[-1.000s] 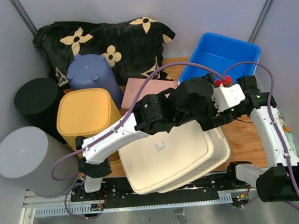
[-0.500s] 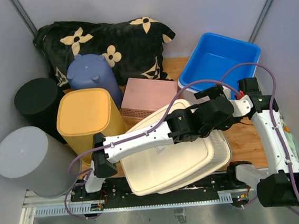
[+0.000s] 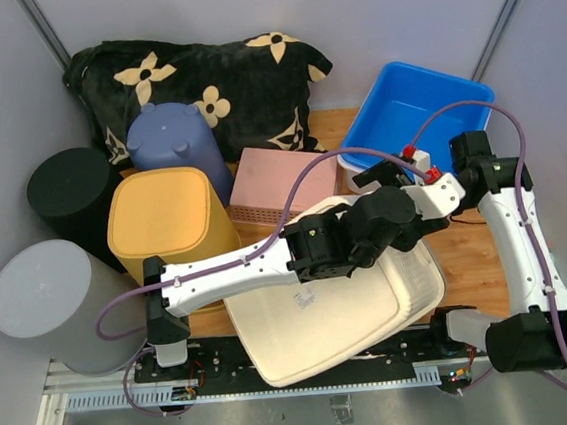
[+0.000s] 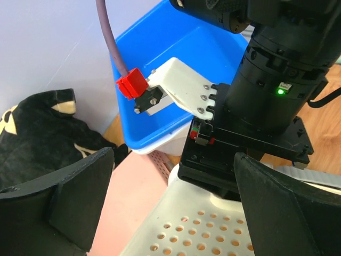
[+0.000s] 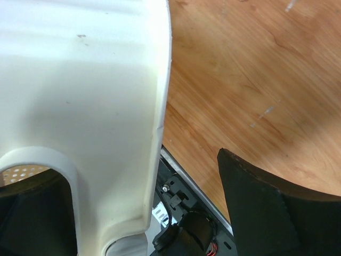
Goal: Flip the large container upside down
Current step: Place the container inside the container.
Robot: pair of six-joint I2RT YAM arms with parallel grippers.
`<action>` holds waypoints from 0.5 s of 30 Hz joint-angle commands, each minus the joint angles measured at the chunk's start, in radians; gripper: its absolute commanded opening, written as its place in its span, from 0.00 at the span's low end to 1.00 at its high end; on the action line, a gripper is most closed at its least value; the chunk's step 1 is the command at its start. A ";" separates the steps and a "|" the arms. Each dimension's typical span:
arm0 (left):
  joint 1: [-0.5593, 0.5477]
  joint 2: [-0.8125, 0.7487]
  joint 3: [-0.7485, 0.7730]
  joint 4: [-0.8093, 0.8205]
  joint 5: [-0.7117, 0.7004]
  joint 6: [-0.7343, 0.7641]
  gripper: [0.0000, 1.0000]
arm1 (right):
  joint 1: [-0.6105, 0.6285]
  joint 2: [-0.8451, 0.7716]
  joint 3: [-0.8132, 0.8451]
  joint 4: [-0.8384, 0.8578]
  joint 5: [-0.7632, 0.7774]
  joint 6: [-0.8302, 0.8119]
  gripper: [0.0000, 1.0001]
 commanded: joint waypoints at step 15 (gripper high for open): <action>0.024 -0.024 -0.067 -0.226 -0.014 -0.057 0.99 | 0.012 0.226 0.388 -0.352 -0.434 -0.151 0.93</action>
